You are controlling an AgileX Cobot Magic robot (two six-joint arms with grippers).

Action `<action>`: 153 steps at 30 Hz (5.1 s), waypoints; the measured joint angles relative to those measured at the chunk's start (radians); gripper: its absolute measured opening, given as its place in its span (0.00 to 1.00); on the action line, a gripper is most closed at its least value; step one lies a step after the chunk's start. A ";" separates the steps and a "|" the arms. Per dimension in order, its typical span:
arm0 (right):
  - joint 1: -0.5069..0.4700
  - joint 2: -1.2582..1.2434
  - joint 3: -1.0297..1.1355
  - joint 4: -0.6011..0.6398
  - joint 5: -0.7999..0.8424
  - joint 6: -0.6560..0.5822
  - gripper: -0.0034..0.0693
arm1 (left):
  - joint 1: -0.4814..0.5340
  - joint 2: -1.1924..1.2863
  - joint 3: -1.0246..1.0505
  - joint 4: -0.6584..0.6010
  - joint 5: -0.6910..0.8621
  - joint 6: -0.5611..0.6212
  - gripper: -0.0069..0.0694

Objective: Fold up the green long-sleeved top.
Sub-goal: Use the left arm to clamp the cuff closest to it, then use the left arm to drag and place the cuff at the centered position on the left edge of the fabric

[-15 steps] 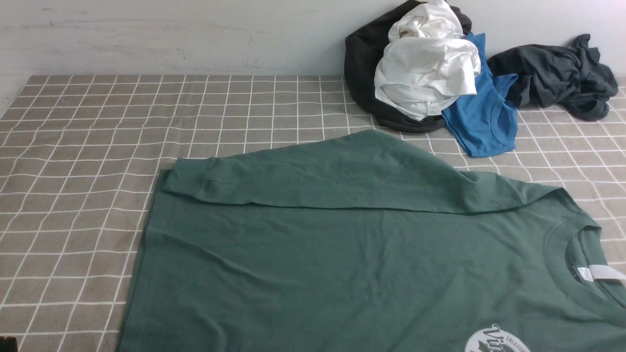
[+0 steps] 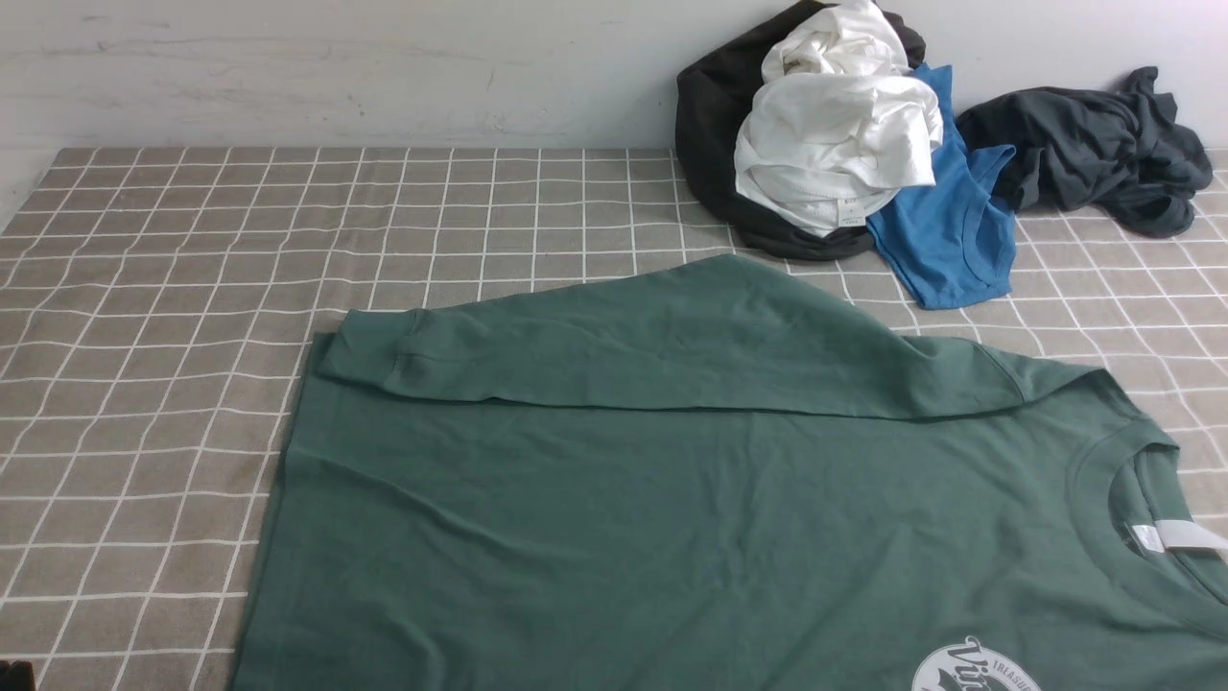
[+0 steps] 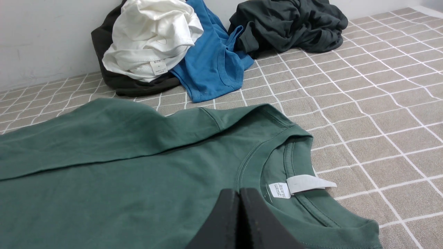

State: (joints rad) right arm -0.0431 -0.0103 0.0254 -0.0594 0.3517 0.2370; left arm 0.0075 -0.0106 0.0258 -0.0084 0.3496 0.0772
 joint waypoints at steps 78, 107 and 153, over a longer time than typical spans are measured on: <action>0.000 0.000 -0.001 1.045 -0.051 -0.237 0.04 | 0.000 0.006 -0.264 -0.840 0.098 0.080 0.08; 0.399 0.981 -0.778 0.571 0.875 -0.809 0.04 | -0.530 1.143 -0.633 -0.128 0.703 0.216 0.62; 0.428 0.981 -0.778 0.536 0.788 -0.809 0.04 | -0.484 1.419 -1.078 -0.062 0.842 0.227 0.12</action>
State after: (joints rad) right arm 0.3852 0.9704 -0.7525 0.4764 1.1392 -0.5720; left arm -0.4762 1.4085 -1.0522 -0.0708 1.1917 0.3039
